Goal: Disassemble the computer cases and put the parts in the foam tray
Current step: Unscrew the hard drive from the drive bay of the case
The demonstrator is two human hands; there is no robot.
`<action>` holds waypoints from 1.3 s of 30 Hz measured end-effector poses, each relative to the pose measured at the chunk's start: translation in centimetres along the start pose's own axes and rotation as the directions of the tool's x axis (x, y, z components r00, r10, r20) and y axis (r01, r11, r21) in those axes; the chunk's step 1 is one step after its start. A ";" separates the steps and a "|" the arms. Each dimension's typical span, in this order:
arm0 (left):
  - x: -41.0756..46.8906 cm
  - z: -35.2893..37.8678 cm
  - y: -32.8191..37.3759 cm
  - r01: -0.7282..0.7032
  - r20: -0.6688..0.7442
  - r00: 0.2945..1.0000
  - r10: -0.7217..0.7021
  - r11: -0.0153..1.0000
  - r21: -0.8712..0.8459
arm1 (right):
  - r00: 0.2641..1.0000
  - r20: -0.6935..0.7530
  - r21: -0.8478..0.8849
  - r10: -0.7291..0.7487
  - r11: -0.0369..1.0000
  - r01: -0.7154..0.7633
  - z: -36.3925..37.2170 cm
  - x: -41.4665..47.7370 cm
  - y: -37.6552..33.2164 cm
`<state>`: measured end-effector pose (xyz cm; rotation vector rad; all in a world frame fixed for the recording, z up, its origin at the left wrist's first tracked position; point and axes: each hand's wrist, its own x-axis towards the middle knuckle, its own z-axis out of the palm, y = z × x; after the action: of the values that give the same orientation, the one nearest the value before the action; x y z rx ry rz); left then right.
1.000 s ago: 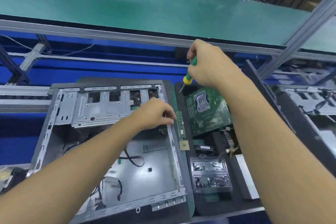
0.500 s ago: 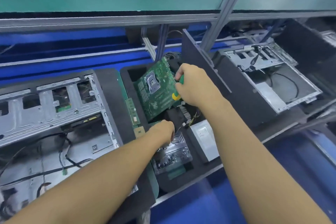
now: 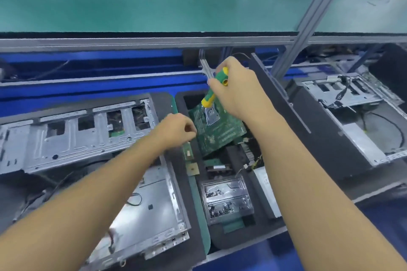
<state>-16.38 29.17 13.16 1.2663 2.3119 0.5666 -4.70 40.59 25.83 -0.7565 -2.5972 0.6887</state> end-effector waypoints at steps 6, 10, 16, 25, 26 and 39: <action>-3.2 -7.8 -9.6 0.127 -0.236 0.953 -0.191 0.957 -0.259 | 0.979 0.036 0.158 -0.198 0.969 0.190 4.1 2.4 -6.6; -3.9 -9.0 -11.3 0.040 -0.236 0.964 -0.119 0.948 -0.315 | 0.970 0.124 0.180 -0.209 0.966 0.185 7.1 3.1 -8.4; -2.0 -7.8 -11.2 0.015 -0.201 0.977 -0.076 0.958 -0.287 | 0.967 0.178 0.149 -0.180 0.977 0.154 9.3 3.9 -8.2; -0.7 -7.3 -12.1 0.032 -0.198 0.977 -0.084 0.967 -0.253 | 0.958 0.216 0.115 -0.188 0.979 0.166 10.2 4.8 -8.3; -0.8 -7.3 -12.3 0.033 -0.192 0.978 -0.083 0.967 -0.252 | 0.956 0.225 0.113 -0.186 0.980 0.164 10.3 4.8 -8.3; -1.0 -6.8 -12.7 0.024 -0.236 0.967 -0.099 0.953 -0.303 | 0.937 0.282 0.060 -0.206 0.979 0.197 10.3 5.3 -9.4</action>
<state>-28.26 21.07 11.96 1.0237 2.3383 1.0616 -17.35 33.01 23.47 -0.3940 -2.8641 0.8252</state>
